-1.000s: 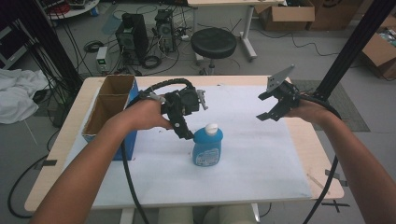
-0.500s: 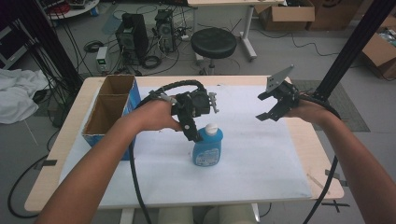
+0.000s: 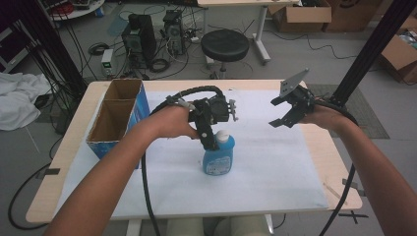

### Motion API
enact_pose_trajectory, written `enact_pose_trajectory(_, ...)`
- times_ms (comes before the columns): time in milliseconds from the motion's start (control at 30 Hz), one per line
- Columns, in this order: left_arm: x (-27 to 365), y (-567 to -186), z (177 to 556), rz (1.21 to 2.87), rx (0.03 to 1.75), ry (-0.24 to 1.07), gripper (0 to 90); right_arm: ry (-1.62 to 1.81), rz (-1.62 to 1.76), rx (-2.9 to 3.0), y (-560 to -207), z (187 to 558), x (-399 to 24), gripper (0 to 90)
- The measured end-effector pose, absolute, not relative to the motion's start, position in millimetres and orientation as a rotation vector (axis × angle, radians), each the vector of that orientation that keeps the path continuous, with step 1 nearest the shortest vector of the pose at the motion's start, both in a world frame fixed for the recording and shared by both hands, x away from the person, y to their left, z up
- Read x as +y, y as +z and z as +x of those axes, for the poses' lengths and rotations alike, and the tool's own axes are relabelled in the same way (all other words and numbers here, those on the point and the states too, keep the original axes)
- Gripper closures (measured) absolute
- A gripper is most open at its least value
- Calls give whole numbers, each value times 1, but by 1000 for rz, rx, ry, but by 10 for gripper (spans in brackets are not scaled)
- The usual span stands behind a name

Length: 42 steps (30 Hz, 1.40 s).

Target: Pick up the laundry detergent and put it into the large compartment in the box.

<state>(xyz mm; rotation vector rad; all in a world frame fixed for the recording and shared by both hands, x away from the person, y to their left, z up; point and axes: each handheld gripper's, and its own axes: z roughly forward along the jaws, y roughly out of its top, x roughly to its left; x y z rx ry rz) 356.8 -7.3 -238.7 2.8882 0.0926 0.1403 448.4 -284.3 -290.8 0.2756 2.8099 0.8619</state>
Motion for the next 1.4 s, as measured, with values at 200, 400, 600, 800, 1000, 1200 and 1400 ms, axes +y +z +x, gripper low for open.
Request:
enact_pose_trajectory(200,-17,-245,359,2910,82,124,196,863,277,2809,-291,448,-284,157)
enact_pose_trajectory(400,-24,-250,361,2924,75,112,196,861,271,2811,-291,448,-283,158)
enact_pose_trajectory(600,-27,-256,363,2939,75,103,196,861,272,2806,-291,449,-282,157)
enact_pose_trajectory(800,-29,-262,365,2944,80,94,196,860,267,2807,-292,449,-281,158)
enact_pose_trajectory(1000,-32,-272,365,2951,70,85,196,861,266,2809,-292,450,-280,157)
enact_pose_trajectory(1200,-34,-278,366,2959,65,80,196,863,261,2811,-292,450,-279,158)
enact_pose_trajectory(1400,-32,-284,366,2947,65,75,196,861,264,2812,-293,450,-279,157)
